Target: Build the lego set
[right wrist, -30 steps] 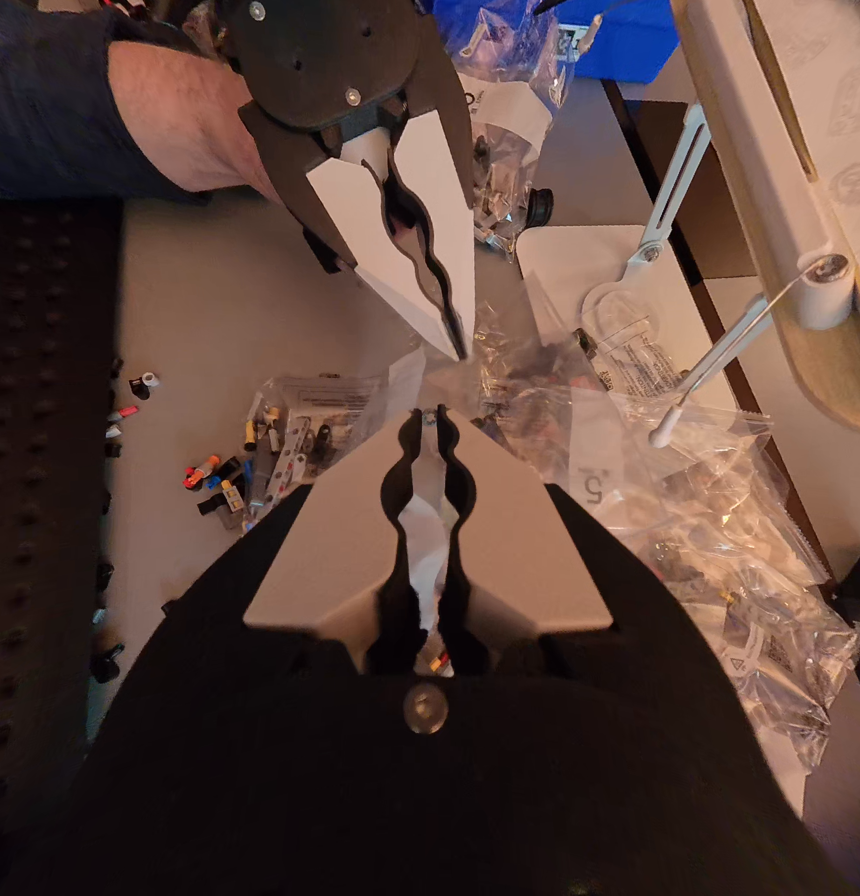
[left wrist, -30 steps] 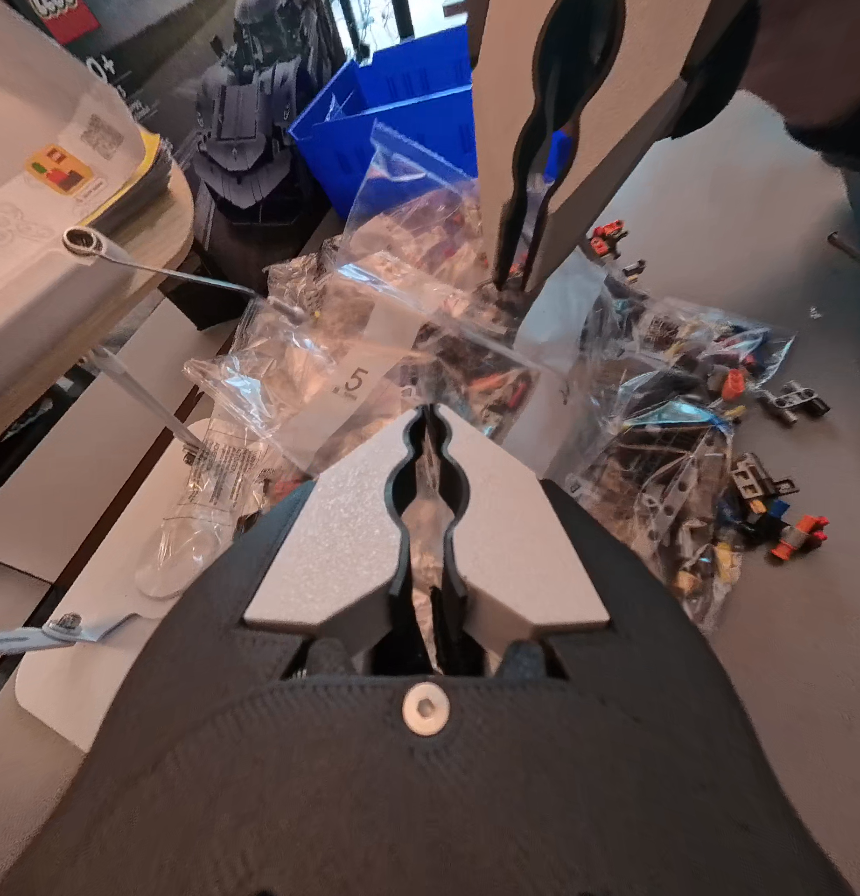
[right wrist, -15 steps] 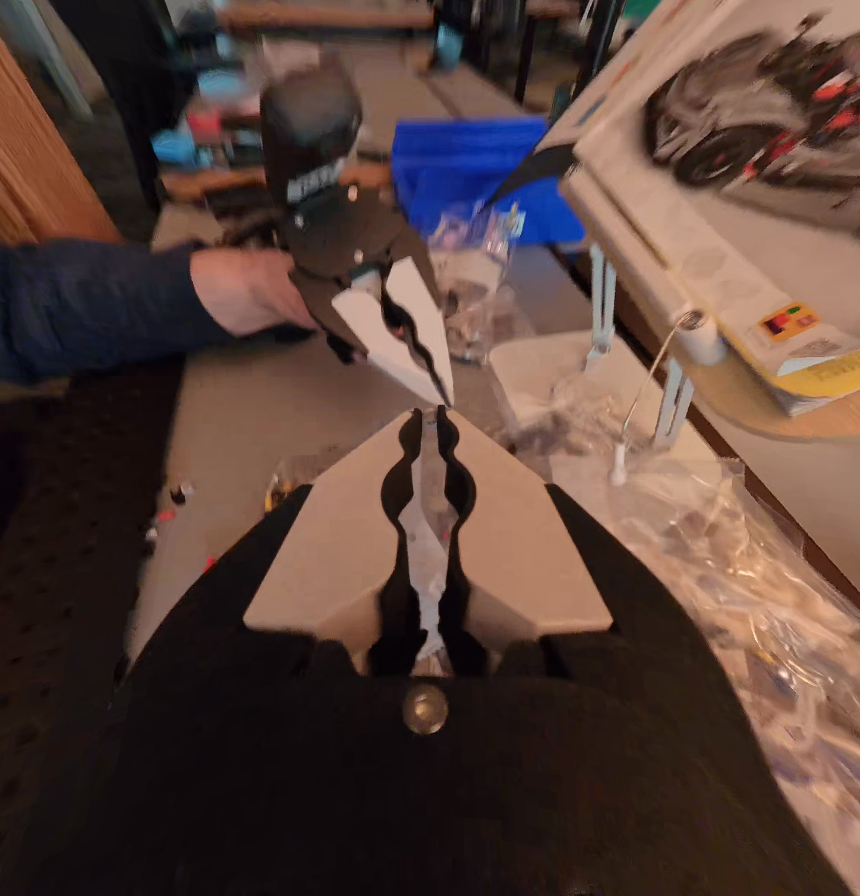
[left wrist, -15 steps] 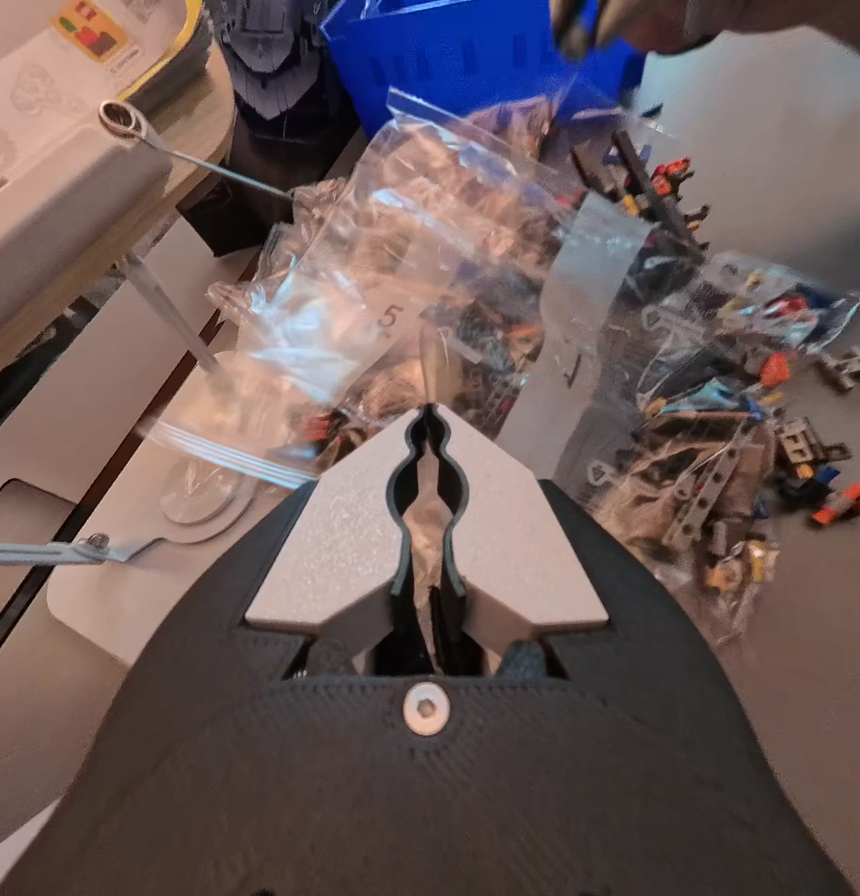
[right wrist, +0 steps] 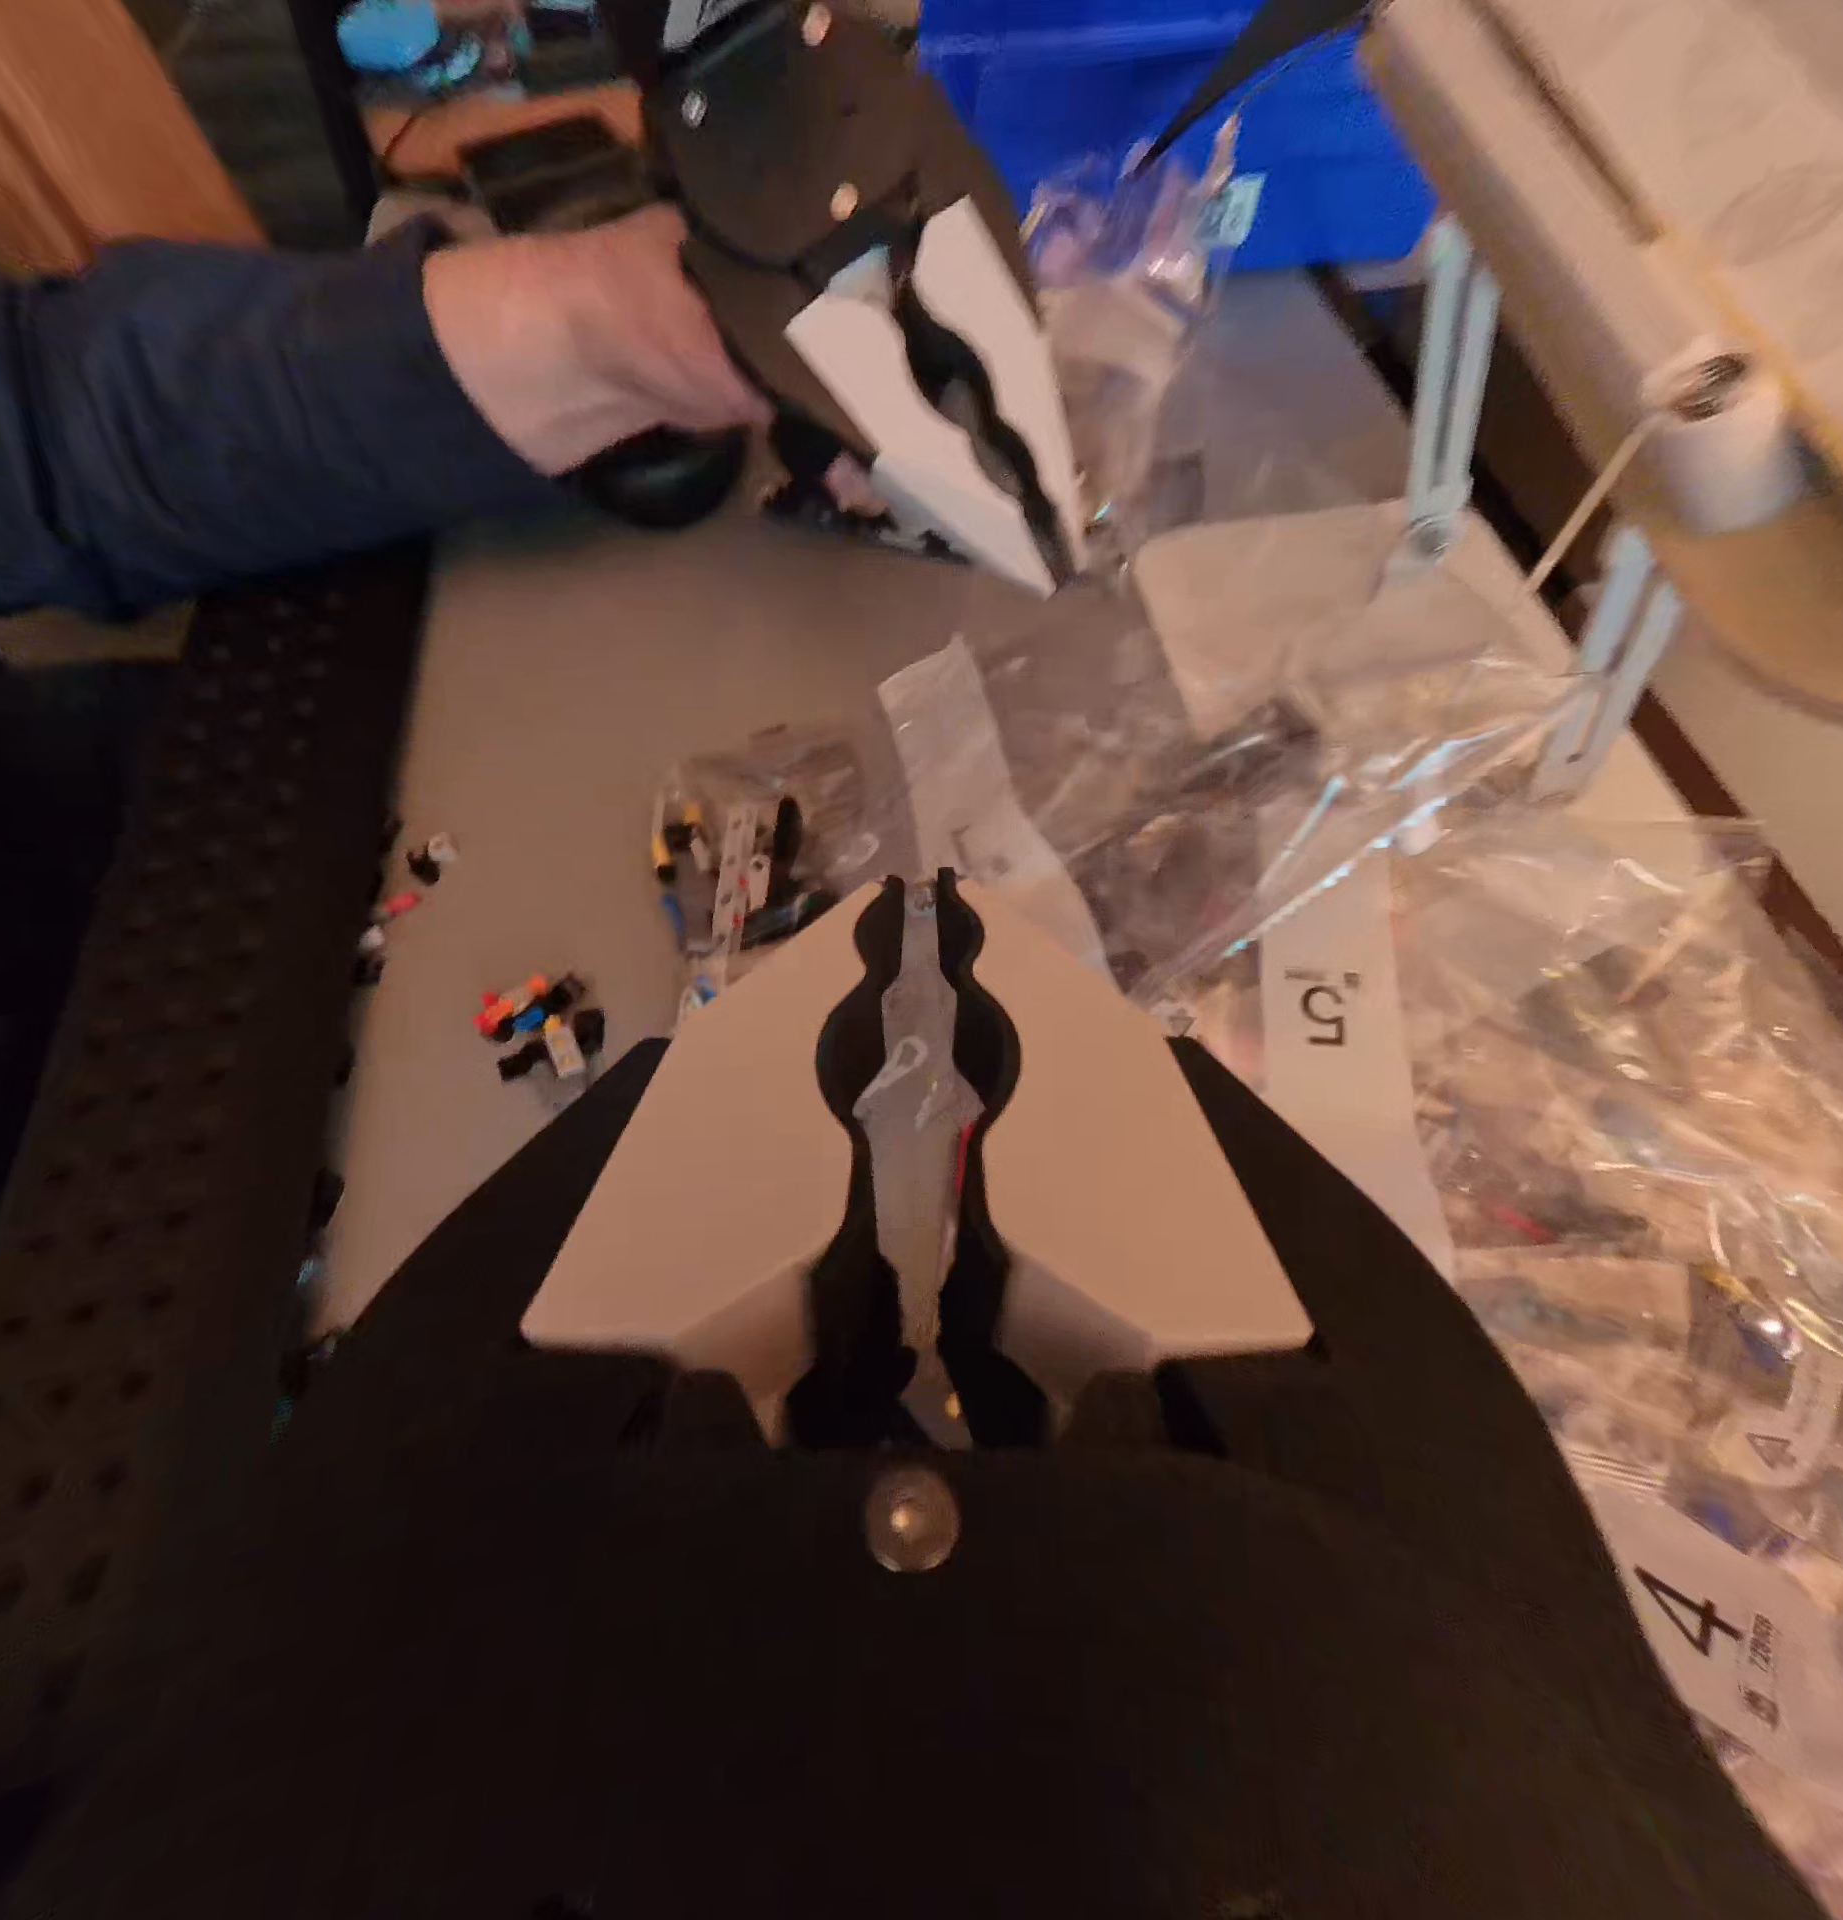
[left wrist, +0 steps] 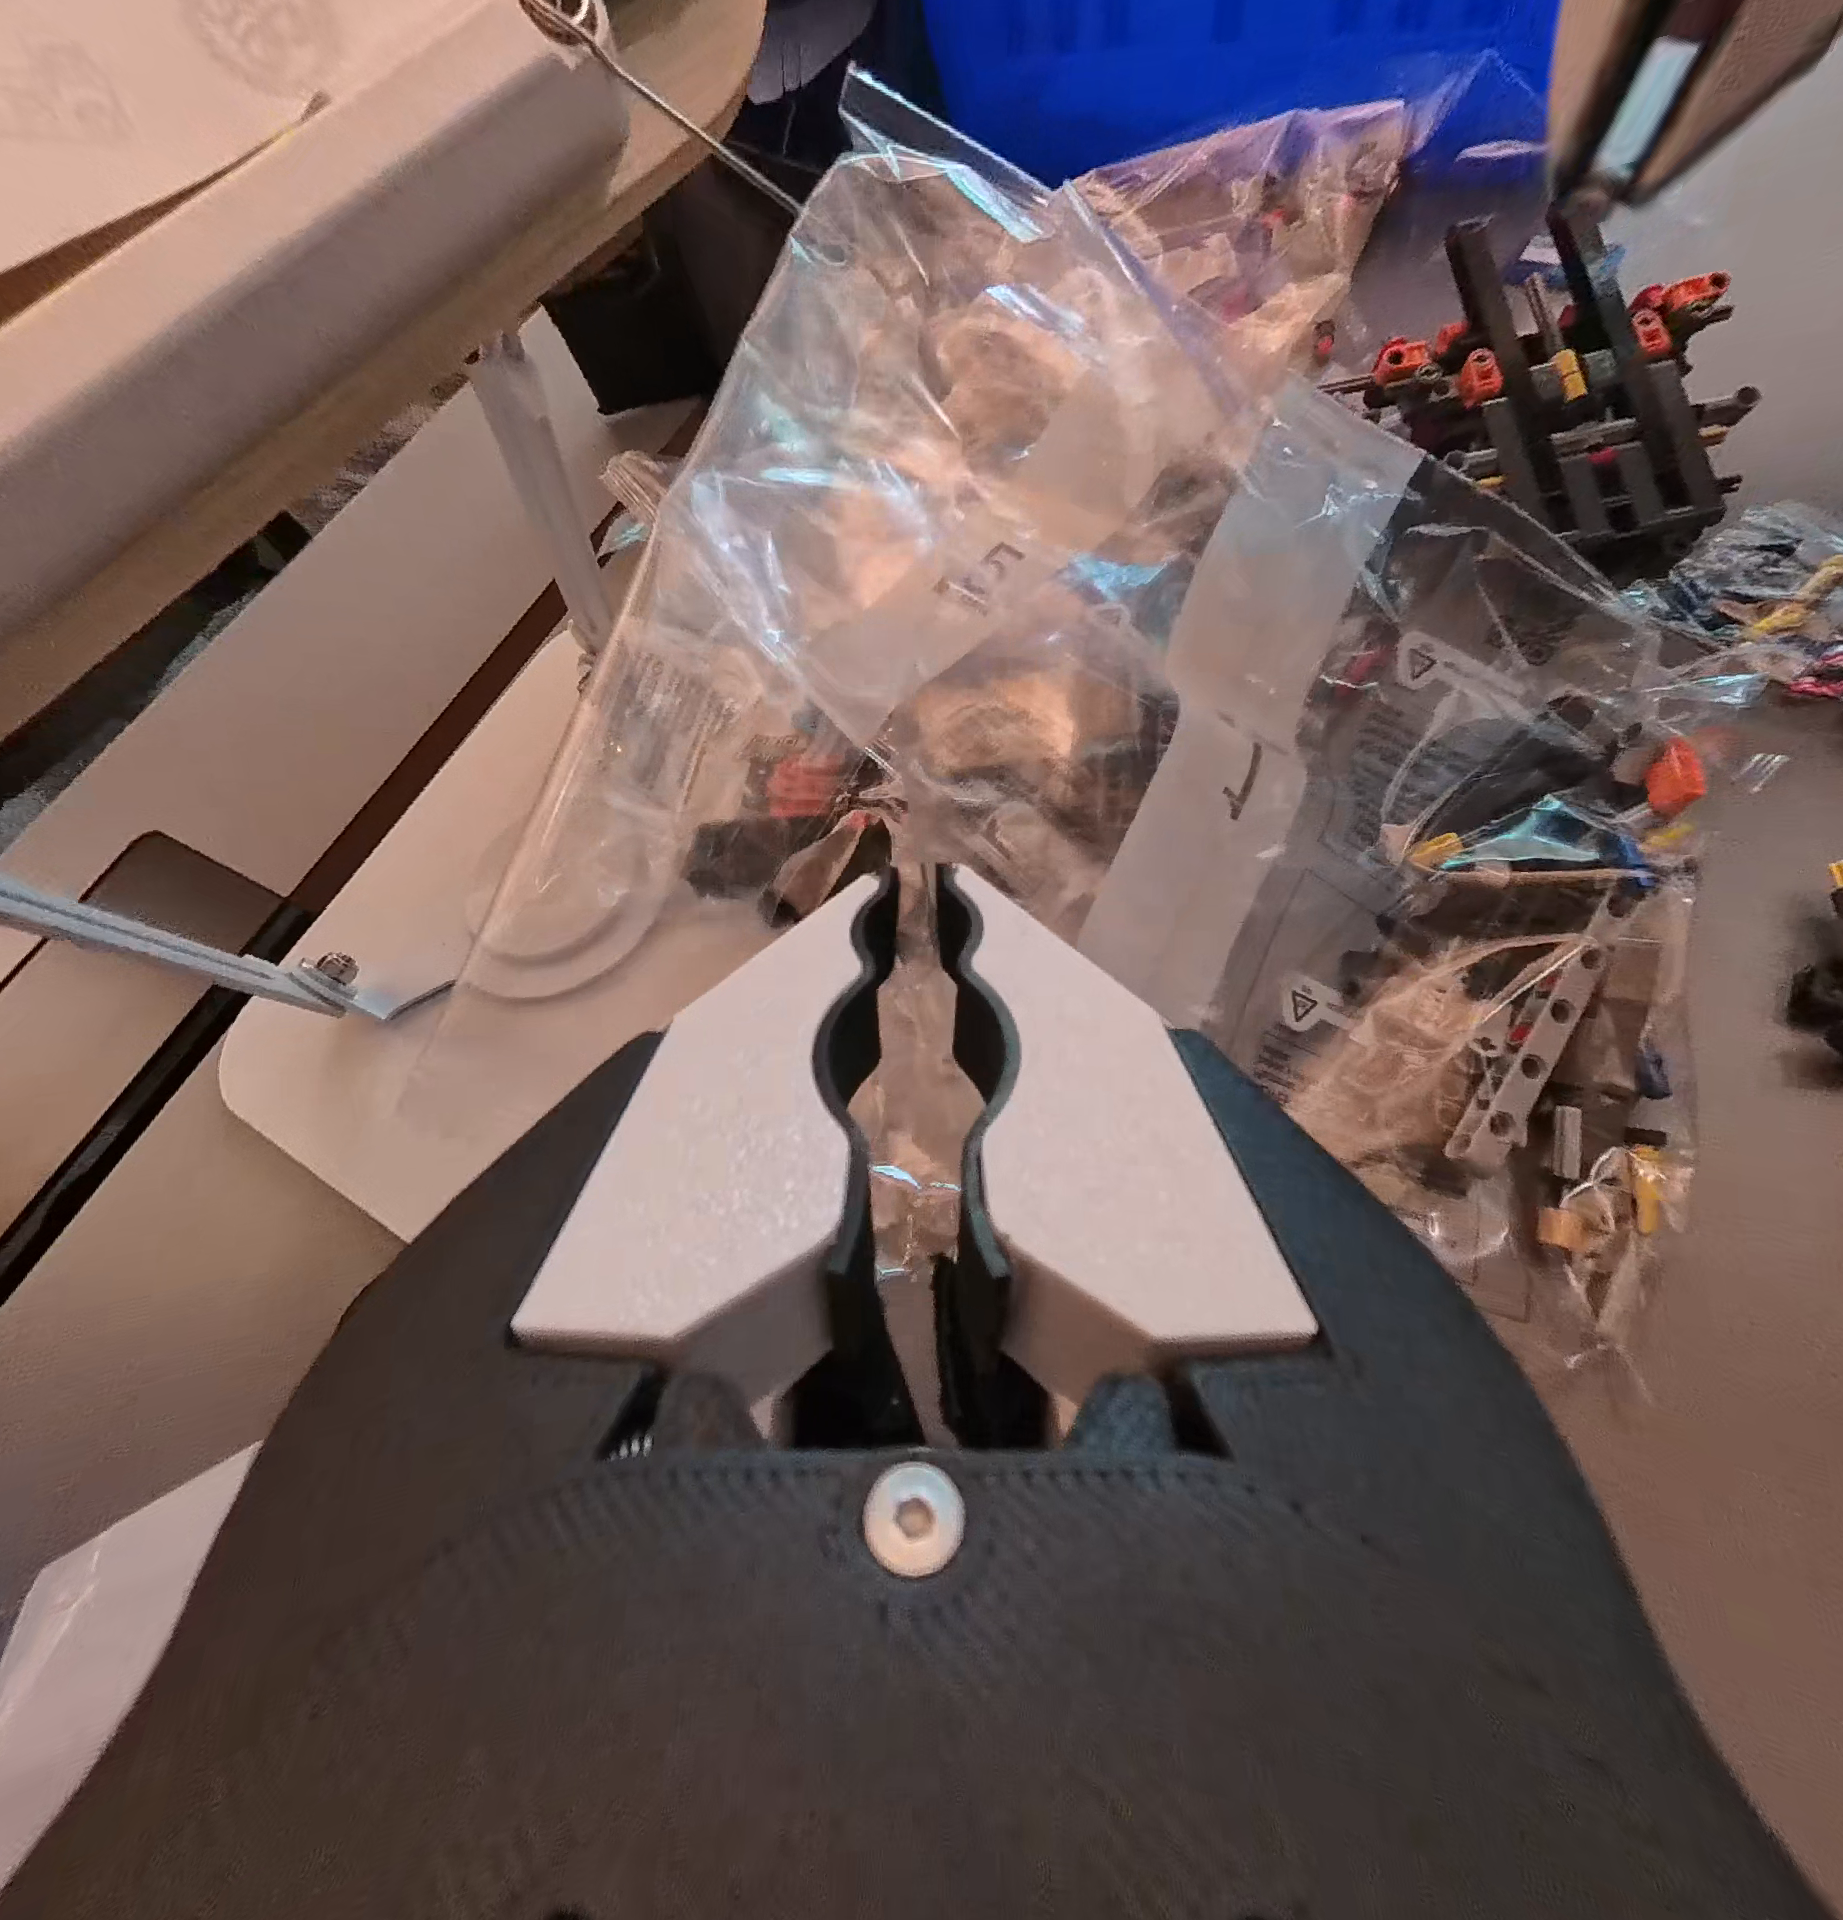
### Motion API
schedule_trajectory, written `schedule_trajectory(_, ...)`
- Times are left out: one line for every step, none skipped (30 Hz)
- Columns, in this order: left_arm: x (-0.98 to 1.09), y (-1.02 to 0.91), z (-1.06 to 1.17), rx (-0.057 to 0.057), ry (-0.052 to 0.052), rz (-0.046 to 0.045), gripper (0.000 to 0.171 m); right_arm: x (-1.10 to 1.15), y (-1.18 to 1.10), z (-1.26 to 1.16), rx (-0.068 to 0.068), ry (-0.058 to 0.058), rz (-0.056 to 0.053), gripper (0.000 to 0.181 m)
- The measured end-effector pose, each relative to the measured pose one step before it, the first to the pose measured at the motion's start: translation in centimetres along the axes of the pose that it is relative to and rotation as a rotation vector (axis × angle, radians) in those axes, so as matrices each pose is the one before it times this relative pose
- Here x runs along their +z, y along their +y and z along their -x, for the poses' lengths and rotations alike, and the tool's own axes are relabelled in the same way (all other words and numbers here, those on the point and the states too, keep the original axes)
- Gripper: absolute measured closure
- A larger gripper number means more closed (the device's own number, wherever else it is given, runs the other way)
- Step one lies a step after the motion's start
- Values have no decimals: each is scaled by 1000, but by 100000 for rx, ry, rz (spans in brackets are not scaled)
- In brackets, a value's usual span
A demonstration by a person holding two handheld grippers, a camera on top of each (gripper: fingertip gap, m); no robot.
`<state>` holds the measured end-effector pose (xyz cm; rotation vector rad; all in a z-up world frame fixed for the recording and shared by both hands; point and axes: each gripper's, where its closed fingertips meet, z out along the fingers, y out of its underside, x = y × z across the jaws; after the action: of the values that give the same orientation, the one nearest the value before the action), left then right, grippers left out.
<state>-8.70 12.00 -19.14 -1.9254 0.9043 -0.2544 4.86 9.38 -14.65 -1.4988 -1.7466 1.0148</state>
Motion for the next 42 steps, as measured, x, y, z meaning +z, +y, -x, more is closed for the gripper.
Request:
schedule_trajectory(52, 31, -32, 83, 112, 217, 166, 281, 614, 537, -792, -2571, 3885, 178)
schedule_trajectory(24, 8, -24, -169, 194, -168, 166, 345, 611, 797, -536, -4050, 3884, 178)
schedule_trajectory(11, 21, 30, -330, -11, -87, 166, 427, 593, 991, -754, -5031, 3801, 177)
schedule_trajectory(30, 76, 60, -342, -173, 220, 165, 559, 638, 939, -1398, -4395, 4201, 178)
schedule_trajectory(44, 91, 51, -277, -149, 245, 165, 676, 688, 837, -1679, -3724, 4831, 177)
schedule_trajectory(78, 70, -1, -219, 134, 165, 165, 761, 706, 749, -1099, -3446, 5226, 178)
schedule_trajectory(104, 77, -29, -38, 200, 231, 165, 817, 670, 638, -436, -3261, 5333, 178)
schedule_trajectory(123, 128, -30, 242, 4, 628, 164, 826, 602, 497, -327, -2732, 4989, 178)
schedule_trajectory(105, 168, 2, 542, -270, 1010, 164, 802, 484, 400, -407, -2478, 4271, 177)
schedule_trajectory(68, 117, 3, 583, -352, 777, 163, 739, 313, 286, -214, -2221, 3042, 177)
schedule_trajectory(3, 15, 41, 507, -551, 237, 163, 640, 151, 117, 316, -1638, 1929, 177)
schedule_trajectory(-66, -75, 143, 985, -1283, -189, 163, 525, 87, 110, 644, -1691, 1409, 177)
schedule_trajectory(-111, -106, 127, 1131, -1063, -301, 162, 435, 151, 40, 243, -1038, 1774, 177)
schedule_trajectory(-141, -166, -1, 481, -75, -658, 162, 343, 106, -89, -363, 269, 1364, 177)
schedule_trajectory(-98, -161, -59, -207, 400, -730, 162, 289, 51, -22, -418, -16, 964, 177)
schedule_trajectory(-62, -61, -19, -160, 80, -174, 162, 256, 37, 90, -147, -724, 898, 177)
schedule_trajectory(-5, 29, -2, 354, -174, 296, 161, 218, 36, 60, -195, -518, 804, 177)
schedule_trajectory(12, 44, 23, 380, -325, 304, 162, 146, 12, -30, -293, 138, 457, 177)
schedule_trajectory(23, 41, -4, -49, -49, 232, 162, 44, -54, 7, -81, -59, -122, 177)
schedule_trajectory(29, 32, 0, -84, 49, 108, 163, -19, -26, 24, 8, -87, -136, 177)
schedule_trajectory(21, 53, 49, 35, -289, 296, 163, -1, -8, 45, -9, -153, -32, 177)
schedule_trajectory(12, 18, 70, 206, -479, 54, 165, 33, -2, 84, -80, -435, 5, 177)
schedule_trajectory(6, -12, 56, -40, -419, -89, 167, 73, -36, 159, -164, -825, 11, 176)
schedule_trajectory(2, 3, 22, -109, -111, 5, 168, 92, -62, 212, -387, -976, 49, 174)
schedule_trajectory(-2, 37, 79, -103, -478, 323, 169, 90, -93, 197, -593, -626, 54, 173)
schedule_trajectory(-27, 38, 119, 201, -780, 370, 170, 72, -75, 103, -411, -86, 177, 171)
schedule_trajectory(-58, 2, 94, 22, -479, 56, 170, 47, -73, 22, -221, 294, 251, 170)
schedule_trajectory(-79, -54, 119, -371, -470, -337, 170, -63, -50, -140, -469, 1383, 247, 170)
schedule_trajectory(-72, -27, 190, -494, -925, -317, 171, -212, -63, -408, -352, 3041, -219, 173)
schedule_trajectory(-78, 43, 248, -388, -1011, 134, 171, -328, -107, -469, 510, 3092, -853, 174)
schedule_trajectory(-67, 39, 154, -476, -342, 13, 171, -379, -180, -344, 842, 1885, -1863, 177)
schedule_trajectory(-64, 29, 108, -640, 0, -239, 171, -341, -202, -122, 625, 511, -2206, 176)
schedule_trajectory(-43, 70, 116, -610, -258, 50, 171, -233, -81, 43, 116, -287, -1349, 176)
schedule_trajectory(-16, 64, 146, -338, -575, 152, 171, -113, 18, 147, -230, -537, -413, 176)
schedule_trajectory(3, 37, 99, -262, -360, 74, 170, 38, 77, 348, -436, -1632, 368, 175)
schedule_trajectory(12, 62, 53, -283, -179, 319, 169, 168, 74, 448, -739, -1954, 807, 174)
schedule_trajectory(13, 73, 44, -115, -197, 396, 169, 264, 53, 500, -1014, -2139, 1116, 173)
schedule_trajectory(19, 76, 44, 54, -281, 408, 168, 343, 93, 581, -1117, -2551, 1616, 172)
schedule_trajectory(12, 89, 16, -41, -133, 507, 168, 355, 135, 459, -1008, -1802, 1944, 171)
schedule_trajectory(28, 74, 9, -217, 26, 367, 167, 305, 89, 285, -691, -980, 1595, 170)
schedule_trajectory(2, 32, 13, -148, 13, 140, 166, 224, -13, 274, -309, -1204, 817, 168)
schedule_trajectory(-3, 19, 29, -14, -126, 4, 166, 175, -65, 364, -200, -1798, 255, 166)
